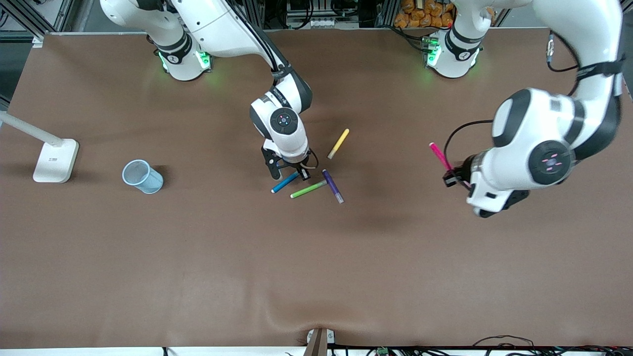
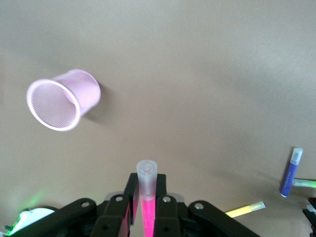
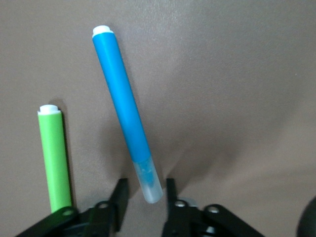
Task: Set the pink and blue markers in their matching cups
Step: 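Lift the pink marker with the left gripper while the right gripper grasps the blue marker, then carry the pink marker over the pink cup while the right gripper carries the blue marker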
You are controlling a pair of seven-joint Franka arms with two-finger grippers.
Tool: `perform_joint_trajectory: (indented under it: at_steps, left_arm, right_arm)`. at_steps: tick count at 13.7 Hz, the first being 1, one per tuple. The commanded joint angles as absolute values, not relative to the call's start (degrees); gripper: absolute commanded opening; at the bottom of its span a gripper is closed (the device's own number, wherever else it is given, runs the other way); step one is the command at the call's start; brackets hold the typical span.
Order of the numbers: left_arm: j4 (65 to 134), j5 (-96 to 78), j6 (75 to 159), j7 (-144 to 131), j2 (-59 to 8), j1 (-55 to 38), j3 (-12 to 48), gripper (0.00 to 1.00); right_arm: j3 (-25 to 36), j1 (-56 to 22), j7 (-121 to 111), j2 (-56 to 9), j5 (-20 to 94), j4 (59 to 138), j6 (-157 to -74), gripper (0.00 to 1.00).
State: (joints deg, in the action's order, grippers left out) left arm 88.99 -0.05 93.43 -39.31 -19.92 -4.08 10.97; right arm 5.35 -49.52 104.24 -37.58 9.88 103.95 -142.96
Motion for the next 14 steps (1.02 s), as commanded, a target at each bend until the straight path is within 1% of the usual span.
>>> perform_joint_trajectory:
  at_steps: [1,2,3,5,6,10,14]
  left_arm:
    - [88.4,3.2,91.9,-36.2,-16.2,-3.4,11.2,0.00]
    - [88.6,4.8,91.9,-35.4,-15.1,-2.6,11.2,0.00]
    - [88.7,5.6,91.9,-34.3,-14.3,-1.9,11.3,0.00]
    - [88.8,5.9,92.3,-30.7,-12.8,0.3,11.3,0.00]
    - [88.8,5.9,92.6,-29.3,-12.3,1.3,11.5,0.00]
    - [90.1,5.9,93.6,-28.0,-9.9,3.0,11.5,0.00]
    - [95.3,5.9,98.0,-27.9,-6.4,6.0,11.7,0.00]
  right_arm:
    - [5.9,-49.9,104.2,-37.9,9.7,102.9,-142.2,0.17]
    - [5.9,-49.8,104.2,-37.8,9.6,102.9,-141.9,0.02]
    - [5.9,-49.9,103.9,-37.7,9.6,102.9,-141.8,0.00]
    - [5.9,-49.3,103.2,-37.3,9.6,102.9,-141.1,0.00]
    - [6.0,-49.0,103.1,-36.6,9.7,102.6,-138.5,0.00]
    - [6.1,-46.6,98.0,-35.5,9.8,95.6,-121.9,0.00]
    - [5.7,-40.3,89.2,-30.3,10.5,94.8,-108.8,0.00]
